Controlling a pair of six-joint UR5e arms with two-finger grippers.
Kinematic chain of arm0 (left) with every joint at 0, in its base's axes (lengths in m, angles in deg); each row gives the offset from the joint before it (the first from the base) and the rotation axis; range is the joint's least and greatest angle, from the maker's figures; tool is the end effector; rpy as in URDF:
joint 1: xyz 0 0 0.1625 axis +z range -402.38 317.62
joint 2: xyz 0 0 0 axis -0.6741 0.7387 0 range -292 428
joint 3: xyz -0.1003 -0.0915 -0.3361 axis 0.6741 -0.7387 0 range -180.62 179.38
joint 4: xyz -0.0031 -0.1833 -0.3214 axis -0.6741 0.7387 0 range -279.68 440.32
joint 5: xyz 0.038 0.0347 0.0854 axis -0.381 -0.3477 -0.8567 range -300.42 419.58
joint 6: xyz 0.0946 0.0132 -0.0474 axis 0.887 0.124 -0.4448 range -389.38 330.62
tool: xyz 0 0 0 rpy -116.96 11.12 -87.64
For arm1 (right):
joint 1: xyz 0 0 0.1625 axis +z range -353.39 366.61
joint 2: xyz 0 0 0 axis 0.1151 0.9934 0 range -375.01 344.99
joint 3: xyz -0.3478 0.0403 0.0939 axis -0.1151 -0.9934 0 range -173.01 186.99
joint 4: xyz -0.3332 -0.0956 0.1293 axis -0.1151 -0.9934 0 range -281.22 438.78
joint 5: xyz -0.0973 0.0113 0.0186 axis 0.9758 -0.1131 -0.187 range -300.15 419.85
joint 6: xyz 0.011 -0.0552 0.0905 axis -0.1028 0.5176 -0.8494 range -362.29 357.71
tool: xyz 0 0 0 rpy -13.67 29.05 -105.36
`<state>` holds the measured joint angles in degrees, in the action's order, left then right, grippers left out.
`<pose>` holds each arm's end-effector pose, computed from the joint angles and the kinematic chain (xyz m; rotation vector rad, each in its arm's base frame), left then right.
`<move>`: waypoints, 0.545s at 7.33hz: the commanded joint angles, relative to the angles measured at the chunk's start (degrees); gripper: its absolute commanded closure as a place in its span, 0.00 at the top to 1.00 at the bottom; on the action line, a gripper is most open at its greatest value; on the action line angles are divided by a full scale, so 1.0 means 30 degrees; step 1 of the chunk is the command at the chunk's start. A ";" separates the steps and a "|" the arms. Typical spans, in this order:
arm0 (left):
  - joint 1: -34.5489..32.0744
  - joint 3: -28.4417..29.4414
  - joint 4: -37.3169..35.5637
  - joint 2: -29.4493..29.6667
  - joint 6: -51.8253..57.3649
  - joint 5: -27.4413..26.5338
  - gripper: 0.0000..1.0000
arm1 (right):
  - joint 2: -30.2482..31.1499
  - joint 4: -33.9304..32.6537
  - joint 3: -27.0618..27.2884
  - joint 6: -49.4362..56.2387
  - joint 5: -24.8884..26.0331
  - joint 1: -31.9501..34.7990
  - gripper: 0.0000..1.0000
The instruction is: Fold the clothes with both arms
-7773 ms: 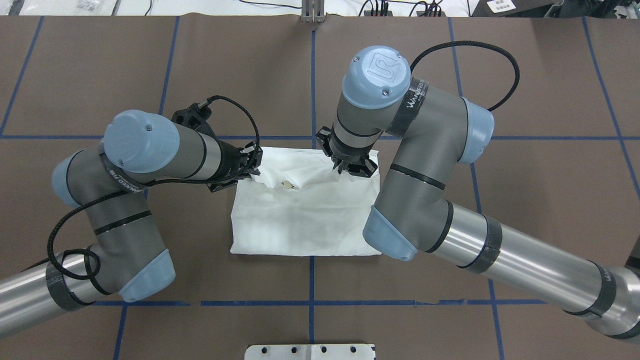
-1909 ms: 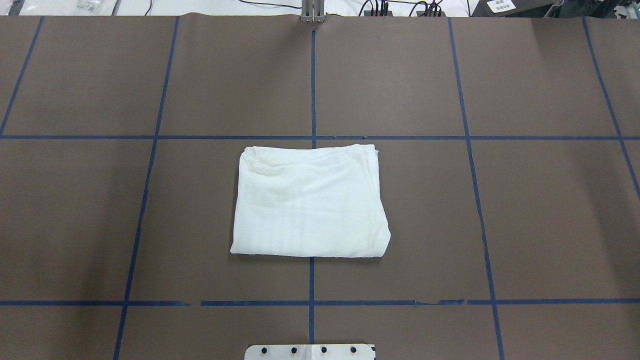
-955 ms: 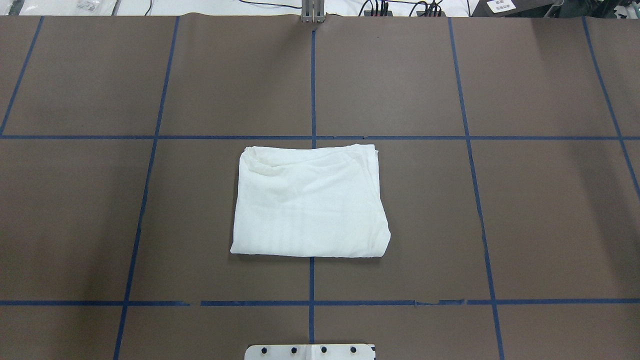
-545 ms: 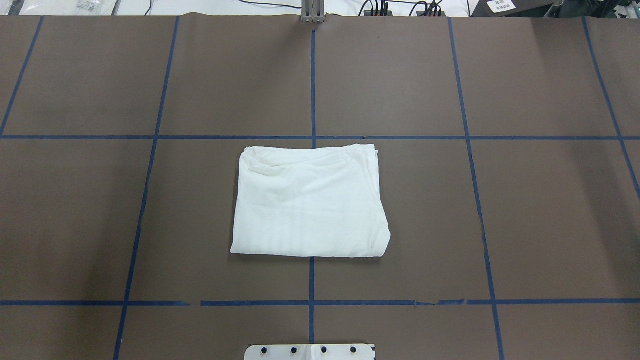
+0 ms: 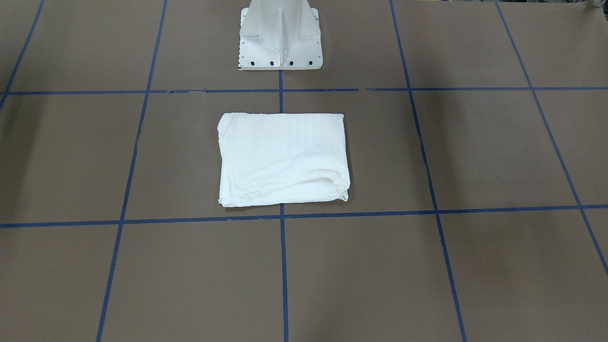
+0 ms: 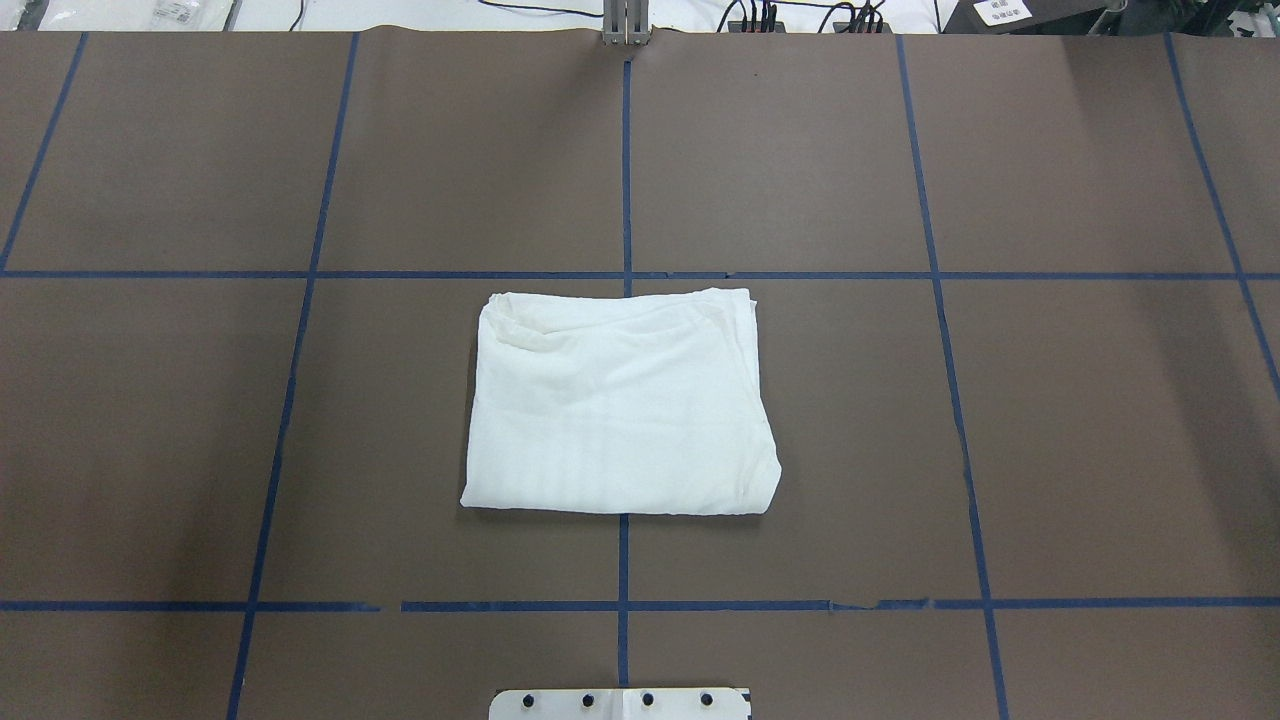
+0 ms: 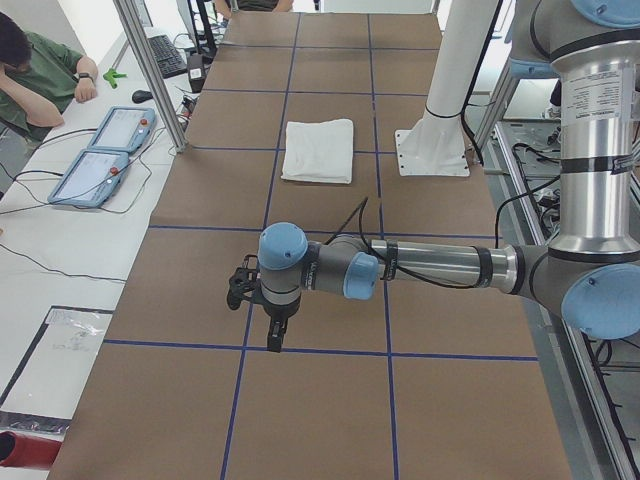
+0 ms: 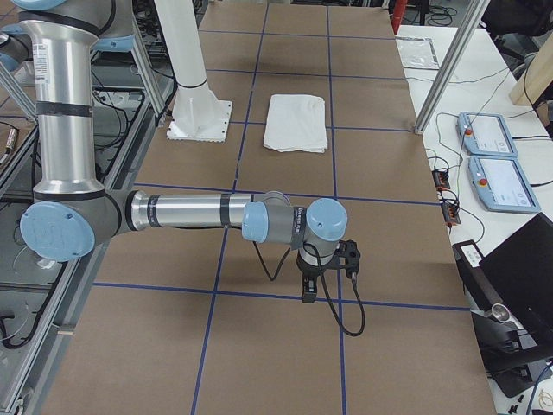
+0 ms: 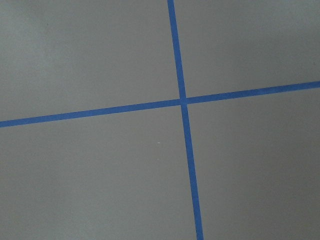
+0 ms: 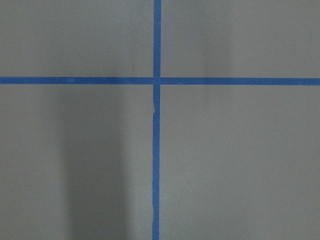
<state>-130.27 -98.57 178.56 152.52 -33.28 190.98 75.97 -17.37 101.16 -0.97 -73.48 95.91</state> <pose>-0.0471 -0.4251 0.5685 0.1405 0.7286 0.0379 0.0549 -0.4346 0.5883 -0.0452 -0.7563 -0.0140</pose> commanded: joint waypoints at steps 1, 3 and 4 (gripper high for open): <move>0.0000 -0.0019 0.0007 0.0012 -0.0167 -0.0001 1.00 | -0.0006 0.0000 0.0014 0.0000 0.0000 0.0000 1.00; 0.0000 0.0040 0.0007 0.0041 -0.0167 -0.0001 1.00 | -0.0006 0.0000 0.0015 0.0000 -0.0029 0.0000 1.00; 0.0000 0.0069 0.0036 0.0041 -0.0196 0.0028 1.00 | -0.0006 0.0000 0.0043 0.0000 -0.0029 0.0000 1.00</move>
<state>-130.27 -98.47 178.61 152.61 -33.80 190.99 75.96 -17.37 101.24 -0.97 -73.54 95.90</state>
